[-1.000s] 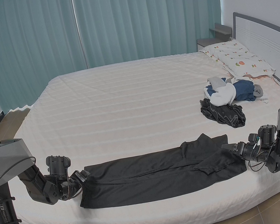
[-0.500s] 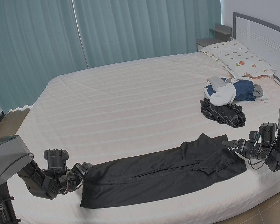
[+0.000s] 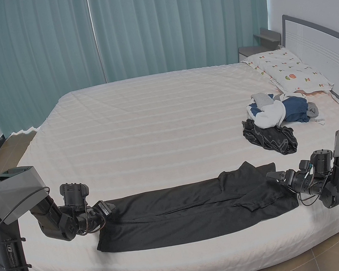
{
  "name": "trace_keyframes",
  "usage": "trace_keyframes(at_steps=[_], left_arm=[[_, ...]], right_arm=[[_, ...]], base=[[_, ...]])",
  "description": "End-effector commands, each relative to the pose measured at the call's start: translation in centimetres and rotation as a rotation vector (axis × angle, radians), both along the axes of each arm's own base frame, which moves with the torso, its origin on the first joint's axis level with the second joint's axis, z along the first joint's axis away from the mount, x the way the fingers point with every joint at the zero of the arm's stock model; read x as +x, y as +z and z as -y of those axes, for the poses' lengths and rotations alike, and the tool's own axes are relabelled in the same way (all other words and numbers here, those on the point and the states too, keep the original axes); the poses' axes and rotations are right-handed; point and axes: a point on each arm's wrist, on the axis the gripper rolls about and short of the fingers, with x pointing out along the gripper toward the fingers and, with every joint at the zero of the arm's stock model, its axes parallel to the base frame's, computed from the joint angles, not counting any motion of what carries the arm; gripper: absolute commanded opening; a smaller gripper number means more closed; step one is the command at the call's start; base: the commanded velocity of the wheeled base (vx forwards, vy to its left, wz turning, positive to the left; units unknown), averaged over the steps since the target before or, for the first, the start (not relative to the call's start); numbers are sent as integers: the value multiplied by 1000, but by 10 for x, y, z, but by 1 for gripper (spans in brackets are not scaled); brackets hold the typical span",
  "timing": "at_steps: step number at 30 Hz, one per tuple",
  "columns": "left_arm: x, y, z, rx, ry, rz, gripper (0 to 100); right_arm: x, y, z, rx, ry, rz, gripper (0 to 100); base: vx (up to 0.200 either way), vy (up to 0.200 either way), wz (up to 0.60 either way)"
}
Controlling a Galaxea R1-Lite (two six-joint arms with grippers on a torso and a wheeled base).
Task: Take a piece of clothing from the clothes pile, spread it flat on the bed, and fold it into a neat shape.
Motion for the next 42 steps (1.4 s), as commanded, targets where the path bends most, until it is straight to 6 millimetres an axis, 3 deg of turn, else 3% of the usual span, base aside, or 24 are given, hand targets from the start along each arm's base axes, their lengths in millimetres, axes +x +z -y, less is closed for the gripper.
trace_keyframes(at_steps=[1,7,15,23,24,30,42], left_arm=[[-1,-4,0,1,4,-11,0],[-1,-3,-2,-21,53,-12,0],[-1,-3,-3,-22,72,-12,0],[-1,-3,-3,-29,81,-15,0],[-1,-3,-3,-29,81,-15,0],[-1,-4,-3,-28,80,-16,0],[-3,-6,-5,-25,86,-28,0]], right_arm=[[5,-3,-1,0,2,1,100],[12,-15,0,-1,-2,-15,100],[12,-19,3,1,-11,-47,100],[24,-25,0,-6,-14,-59,100],[26,-26,-1,-13,-24,-62,0],[31,-30,-4,-42,-68,-57,0],[25,-13,16,-41,-123,-30,0]], base=[[0,0,0],[0,0,0],[0,0,0],[0,0,0],[0,0,0],[0,0,0],[0,0,0]])
